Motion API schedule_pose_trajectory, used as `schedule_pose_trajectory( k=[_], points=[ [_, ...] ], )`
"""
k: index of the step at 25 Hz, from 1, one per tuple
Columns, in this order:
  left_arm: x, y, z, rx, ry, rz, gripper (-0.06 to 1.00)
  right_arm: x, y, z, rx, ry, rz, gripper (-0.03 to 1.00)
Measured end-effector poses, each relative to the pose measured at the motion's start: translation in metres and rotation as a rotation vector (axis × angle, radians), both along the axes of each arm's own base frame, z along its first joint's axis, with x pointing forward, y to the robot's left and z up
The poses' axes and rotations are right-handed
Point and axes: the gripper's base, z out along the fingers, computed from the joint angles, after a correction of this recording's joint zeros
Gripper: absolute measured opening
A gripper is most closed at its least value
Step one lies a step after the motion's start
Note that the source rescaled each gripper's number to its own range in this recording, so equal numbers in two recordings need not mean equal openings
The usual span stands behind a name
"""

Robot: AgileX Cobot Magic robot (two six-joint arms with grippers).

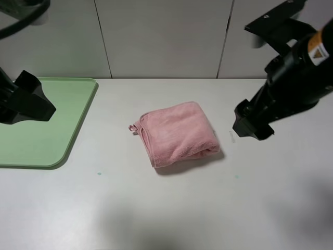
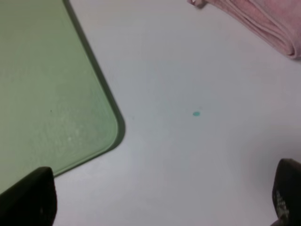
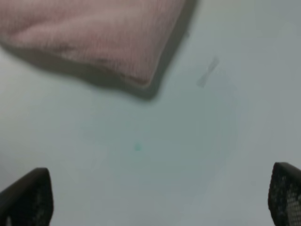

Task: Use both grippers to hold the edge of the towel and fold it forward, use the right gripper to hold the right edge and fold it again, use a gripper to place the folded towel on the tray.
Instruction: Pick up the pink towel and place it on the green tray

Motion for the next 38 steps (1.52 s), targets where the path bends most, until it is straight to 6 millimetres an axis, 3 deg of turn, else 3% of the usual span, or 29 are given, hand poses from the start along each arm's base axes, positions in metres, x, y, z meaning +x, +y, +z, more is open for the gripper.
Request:
schedule_pose_trajectory(
  k=[14,19,23,38],
  points=[
    [0.000,0.000,0.000,0.000,0.000,0.000,0.90,-0.095,-0.080,-0.014,0.250,-0.201,-0.006,1.00],
    [0.000,0.000,0.000,-0.005,0.001,0.008,0.90,-0.113,-0.095,-0.005,0.340,-0.291,0.001,1.00],
    [0.000,0.000,0.000,-0.010,0.001,0.016,0.90,-0.125,-0.105,-0.013,0.328,-0.271,0.000,1.00],
    [-0.001,-0.001,-0.001,-0.023,0.015,0.017,0.90,-0.159,-0.127,-0.007,0.519,-0.417,0.079,1.00]
  ],
)
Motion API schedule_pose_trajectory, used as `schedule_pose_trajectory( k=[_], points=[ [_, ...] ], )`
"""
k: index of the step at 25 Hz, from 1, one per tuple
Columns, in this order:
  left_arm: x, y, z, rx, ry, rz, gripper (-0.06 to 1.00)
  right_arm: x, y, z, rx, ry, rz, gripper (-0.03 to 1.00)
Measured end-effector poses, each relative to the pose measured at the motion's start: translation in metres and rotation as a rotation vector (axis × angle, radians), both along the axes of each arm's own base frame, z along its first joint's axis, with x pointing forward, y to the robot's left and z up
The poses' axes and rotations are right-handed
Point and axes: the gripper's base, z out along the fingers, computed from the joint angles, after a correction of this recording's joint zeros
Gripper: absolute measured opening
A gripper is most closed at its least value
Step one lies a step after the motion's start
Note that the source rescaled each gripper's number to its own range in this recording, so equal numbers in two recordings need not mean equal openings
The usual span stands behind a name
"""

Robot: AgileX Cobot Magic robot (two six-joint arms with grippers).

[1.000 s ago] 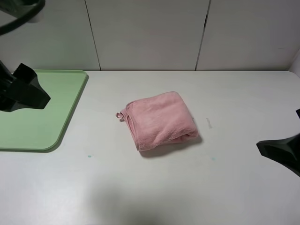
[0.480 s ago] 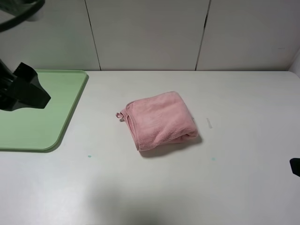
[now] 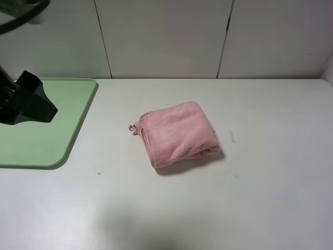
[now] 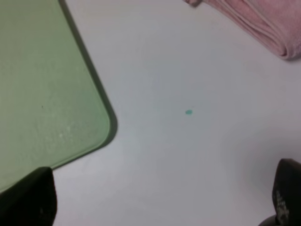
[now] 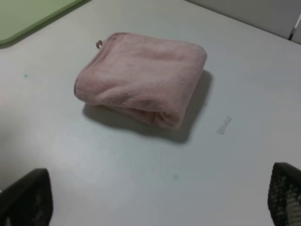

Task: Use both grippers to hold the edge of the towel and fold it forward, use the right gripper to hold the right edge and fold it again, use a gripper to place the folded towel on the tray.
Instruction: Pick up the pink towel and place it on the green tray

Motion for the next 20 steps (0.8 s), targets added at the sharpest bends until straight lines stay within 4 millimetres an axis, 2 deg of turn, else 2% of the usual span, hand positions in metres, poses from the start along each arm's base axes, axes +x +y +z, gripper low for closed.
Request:
schedule_pose_trajectory(
  k=[6,12,20],
  points=[
    [0.000,0.000,0.000,0.000,0.000,0.000,0.90,-0.001,-0.001,0.000,0.010,-0.004,-0.034,1.00],
    [0.000,0.000,0.000,0.000,0.000,-0.001,0.90,-0.014,-0.010,0.000,0.062,-0.080,-0.225,1.00],
    [0.000,0.000,0.000,-0.004,0.005,-0.002,0.90,-0.017,-0.009,0.000,0.055,-0.089,-0.492,1.00]
  ],
)
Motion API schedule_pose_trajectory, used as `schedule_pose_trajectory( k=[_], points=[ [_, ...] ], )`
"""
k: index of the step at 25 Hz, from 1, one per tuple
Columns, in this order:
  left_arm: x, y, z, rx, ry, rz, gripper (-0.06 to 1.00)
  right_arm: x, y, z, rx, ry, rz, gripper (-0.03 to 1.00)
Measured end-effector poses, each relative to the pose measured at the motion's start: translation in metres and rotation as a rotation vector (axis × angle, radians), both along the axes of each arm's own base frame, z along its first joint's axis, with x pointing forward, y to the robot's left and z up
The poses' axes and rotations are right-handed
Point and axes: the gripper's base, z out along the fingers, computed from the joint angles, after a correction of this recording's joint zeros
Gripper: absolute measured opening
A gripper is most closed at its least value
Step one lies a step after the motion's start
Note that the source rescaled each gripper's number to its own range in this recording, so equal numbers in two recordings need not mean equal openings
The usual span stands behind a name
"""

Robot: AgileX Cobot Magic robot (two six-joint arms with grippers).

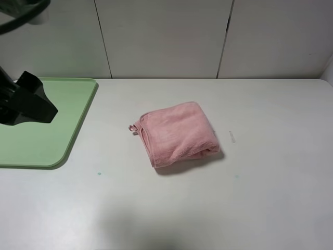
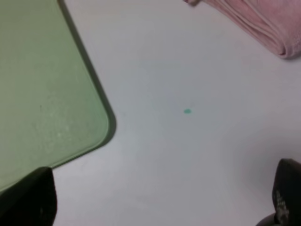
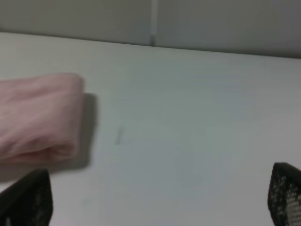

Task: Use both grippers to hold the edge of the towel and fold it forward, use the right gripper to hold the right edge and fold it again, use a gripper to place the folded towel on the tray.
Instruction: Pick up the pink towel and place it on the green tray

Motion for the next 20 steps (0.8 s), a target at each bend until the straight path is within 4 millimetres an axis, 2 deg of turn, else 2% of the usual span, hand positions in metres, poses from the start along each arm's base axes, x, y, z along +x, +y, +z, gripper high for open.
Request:
schedule_pose_trajectory(
  k=[6,20],
  points=[
    [0.0000,0.0000,0.0000,0.001,0.000,-0.003,0.90,-0.0008,0.0005,0.0000,0.000,0.000,-0.129,1.00],
    [0.0000,0.0000,0.0000,0.001,0.000,-0.003,0.90,-0.0008,0.0005,0.0000,0.001,0.000,-0.130,1.00]
  ],
)
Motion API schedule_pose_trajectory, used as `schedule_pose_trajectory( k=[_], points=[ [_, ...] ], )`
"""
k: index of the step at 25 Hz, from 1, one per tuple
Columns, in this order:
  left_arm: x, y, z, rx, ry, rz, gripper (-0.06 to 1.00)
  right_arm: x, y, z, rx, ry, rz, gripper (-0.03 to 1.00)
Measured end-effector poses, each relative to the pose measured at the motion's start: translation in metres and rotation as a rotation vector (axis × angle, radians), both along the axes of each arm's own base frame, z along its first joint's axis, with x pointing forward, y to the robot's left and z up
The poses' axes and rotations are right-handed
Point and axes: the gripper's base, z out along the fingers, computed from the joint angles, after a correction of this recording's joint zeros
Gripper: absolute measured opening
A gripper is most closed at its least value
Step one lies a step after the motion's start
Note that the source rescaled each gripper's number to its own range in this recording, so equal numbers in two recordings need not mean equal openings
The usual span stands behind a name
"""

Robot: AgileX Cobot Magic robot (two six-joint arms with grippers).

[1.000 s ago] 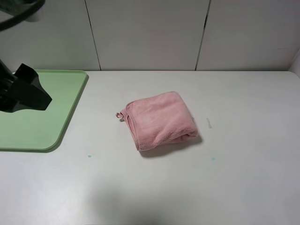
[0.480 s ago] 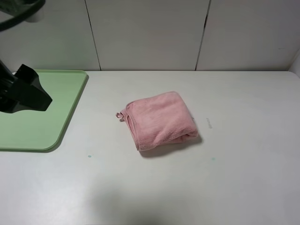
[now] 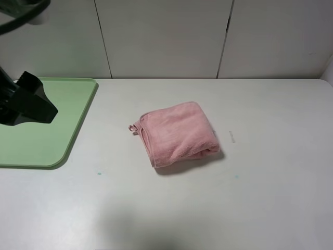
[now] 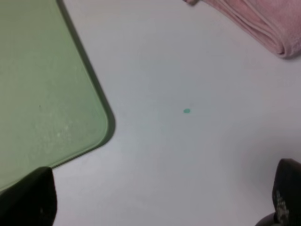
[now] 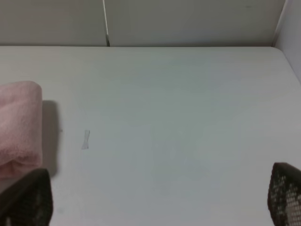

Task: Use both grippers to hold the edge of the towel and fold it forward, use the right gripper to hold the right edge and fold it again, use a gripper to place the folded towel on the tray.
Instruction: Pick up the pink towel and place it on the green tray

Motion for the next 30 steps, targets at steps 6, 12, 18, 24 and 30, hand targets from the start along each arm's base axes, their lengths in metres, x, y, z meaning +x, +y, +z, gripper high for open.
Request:
schedule_pose_trajectory(
  k=[6,12,18,24,30],
  points=[
    [0.002,-0.004,0.002,-0.040,-0.033,-0.012,0.90,0.000,0.000,0.000,0.000,0.000,0.000,1.00],
    [0.005,-0.009,0.004,-0.139,-0.055,0.051,0.90,0.000,0.000,0.000,0.000,0.000,0.000,1.00],
    [0.019,-0.029,-0.023,-0.193,0.031,0.147,0.90,0.000,0.000,0.000,0.000,0.000,0.000,1.00],
    [0.038,-0.057,-0.056,-0.254,0.081,0.146,0.90,0.000,0.000,0.000,0.000,0.000,0.000,1.00],
    [0.055,-0.086,-0.086,-0.351,0.134,0.158,0.90,0.000,0.000,0.000,0.000,0.000,0.000,1.00]
  ],
)
